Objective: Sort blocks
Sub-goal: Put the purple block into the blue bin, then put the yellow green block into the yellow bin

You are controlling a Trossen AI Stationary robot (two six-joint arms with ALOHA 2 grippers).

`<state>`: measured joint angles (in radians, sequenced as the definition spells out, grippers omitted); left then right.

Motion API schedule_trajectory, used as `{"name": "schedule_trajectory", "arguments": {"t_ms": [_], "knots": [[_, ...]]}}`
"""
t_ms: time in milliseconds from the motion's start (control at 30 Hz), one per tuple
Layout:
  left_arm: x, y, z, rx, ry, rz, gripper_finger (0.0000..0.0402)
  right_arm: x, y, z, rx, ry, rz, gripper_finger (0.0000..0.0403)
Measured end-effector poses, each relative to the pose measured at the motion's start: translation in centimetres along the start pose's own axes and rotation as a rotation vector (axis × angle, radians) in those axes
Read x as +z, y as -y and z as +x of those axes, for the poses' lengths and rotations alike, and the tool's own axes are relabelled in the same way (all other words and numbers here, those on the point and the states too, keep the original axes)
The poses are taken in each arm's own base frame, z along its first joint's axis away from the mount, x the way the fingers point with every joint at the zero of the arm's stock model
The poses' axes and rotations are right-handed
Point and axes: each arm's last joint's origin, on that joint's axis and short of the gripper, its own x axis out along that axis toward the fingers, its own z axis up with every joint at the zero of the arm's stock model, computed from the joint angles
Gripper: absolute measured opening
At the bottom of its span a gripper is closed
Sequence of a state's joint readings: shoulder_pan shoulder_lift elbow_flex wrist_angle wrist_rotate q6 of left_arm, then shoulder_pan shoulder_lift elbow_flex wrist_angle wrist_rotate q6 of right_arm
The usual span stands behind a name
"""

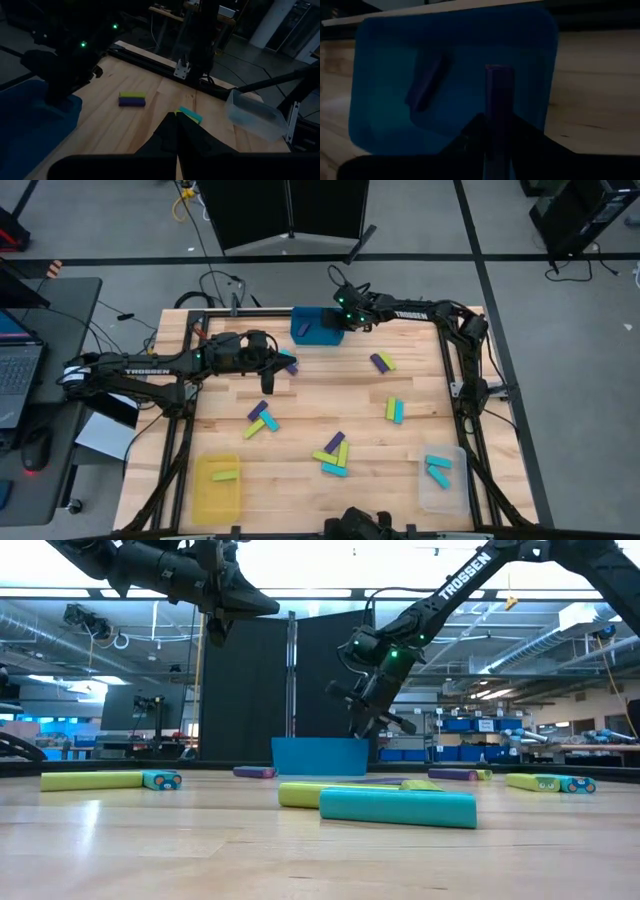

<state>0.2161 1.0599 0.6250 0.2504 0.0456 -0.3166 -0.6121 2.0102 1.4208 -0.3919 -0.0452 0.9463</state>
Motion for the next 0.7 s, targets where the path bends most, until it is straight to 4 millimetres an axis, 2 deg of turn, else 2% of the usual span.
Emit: {"name": "schedule_trajectory", "arguments": {"t_ms": [167,400,700], "knots": [[0.00,0.00,0.00,0.000,0.000,0.001,0.0003,-0.06,0.09,0.00,-0.014,0.000,-0.005,0.0072],[0.00,0.00,0.00,0.000,0.000,0.001,0.0003,-0.02,0.11,-0.04,-0.016,0.002,-0.006,0.0112],[-0.01,0.00,0.01,0.000,0.000,0.001,0.0003,0.02,0.04,-0.14,-0.008,0.006,-0.046,0.0089]]}}
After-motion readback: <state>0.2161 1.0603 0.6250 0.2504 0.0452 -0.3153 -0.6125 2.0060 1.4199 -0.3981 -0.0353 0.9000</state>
